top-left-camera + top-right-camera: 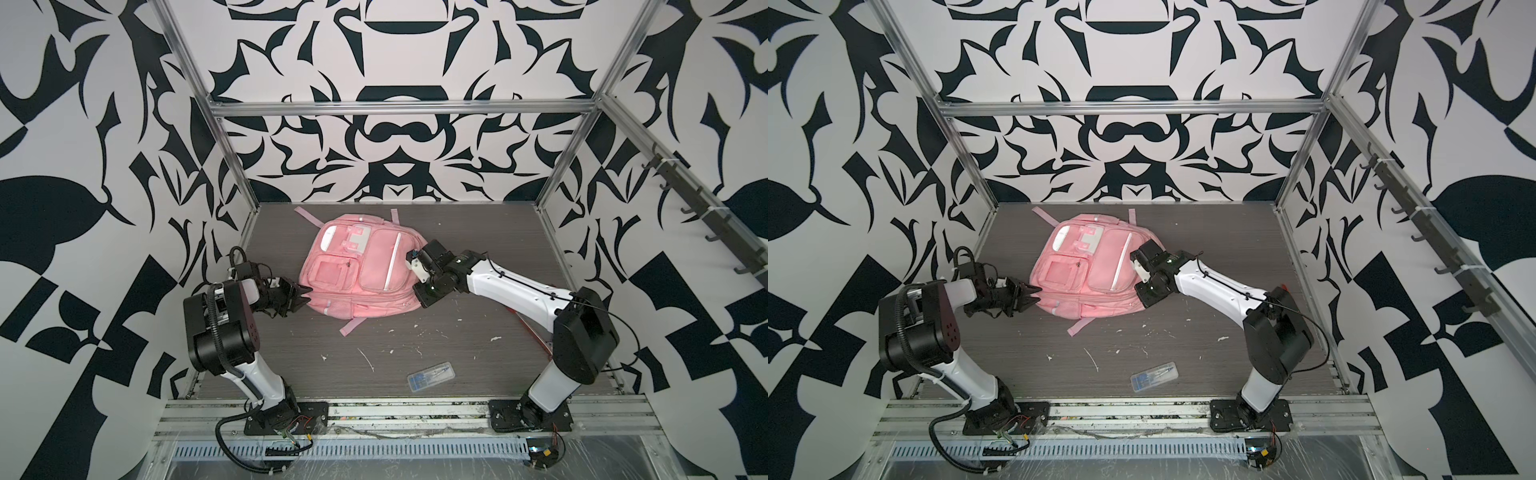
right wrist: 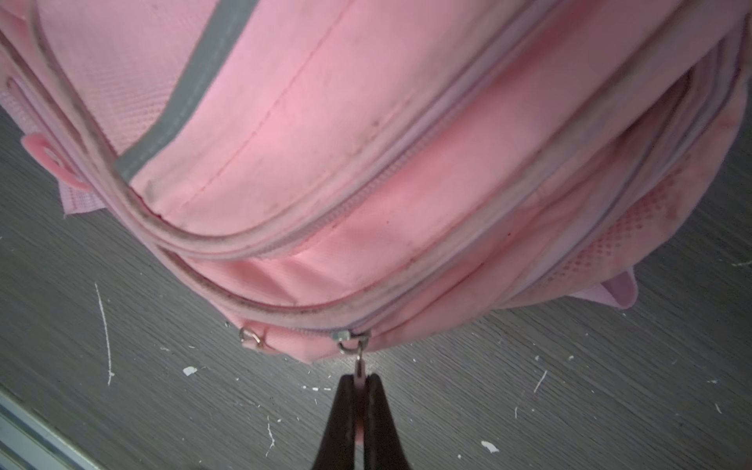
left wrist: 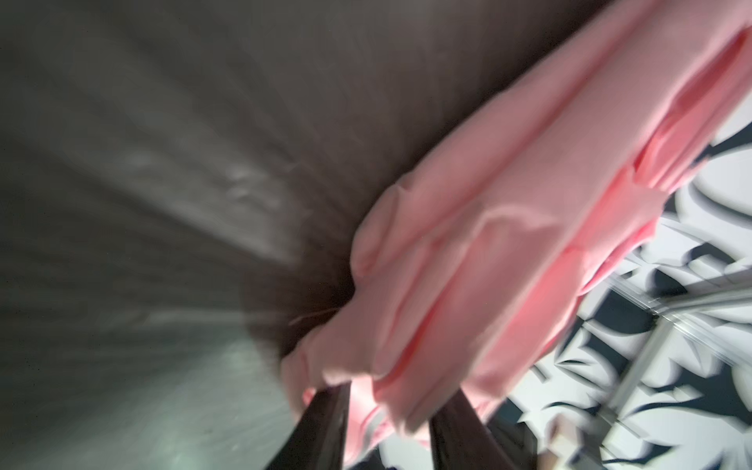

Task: Pack books, pencil case, and school supplies into a backpack
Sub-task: Zip the student bag at the center of the table.

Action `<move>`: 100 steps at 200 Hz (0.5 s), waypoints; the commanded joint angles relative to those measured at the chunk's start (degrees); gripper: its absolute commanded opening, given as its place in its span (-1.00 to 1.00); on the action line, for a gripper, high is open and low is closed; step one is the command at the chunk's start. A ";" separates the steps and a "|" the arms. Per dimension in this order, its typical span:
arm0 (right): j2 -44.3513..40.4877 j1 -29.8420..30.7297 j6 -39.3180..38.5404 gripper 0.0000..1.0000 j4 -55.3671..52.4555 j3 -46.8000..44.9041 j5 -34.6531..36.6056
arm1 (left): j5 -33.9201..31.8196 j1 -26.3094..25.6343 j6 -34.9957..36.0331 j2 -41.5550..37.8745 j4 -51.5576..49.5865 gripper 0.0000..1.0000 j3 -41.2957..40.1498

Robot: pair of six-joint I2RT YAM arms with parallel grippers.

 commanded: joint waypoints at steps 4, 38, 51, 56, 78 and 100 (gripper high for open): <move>-1.02 2.69 0.04 -1.00 -4.92 3.14 3.65 | -6.69 -8.73 2.93 -3.32 -4.97 0.60 2.60; -0.29 5.91 4.39 -1.00 -0.51 4.90 0.21 | -4.94 -17.88 -6.48 -18.05 -5.56 0.92 -7.87; -0.08 7.17 7.25 -1.00 2.74 4.56 -2.56 | -5.65 -21.73 -9.84 -23.39 -6.31 0.91 -12.12; 0.24 7.84 8.24 -1.00 4.19 4.34 -3.80 | -6.20 -22.83 -10.41 -25.48 -6.96 0.91 -13.55; 2.52 11.33 9.84 -1.00 5.68 5.55 -5.23 | -8.05 -23.54 -11.24 -33.22 -9.49 0.92 -18.37; 3.28 12.95 10.52 -1.00 8.87 5.75 -8.21 | -4.93 -24.96 -18.62 -34.77 -0.33 1.00 -23.03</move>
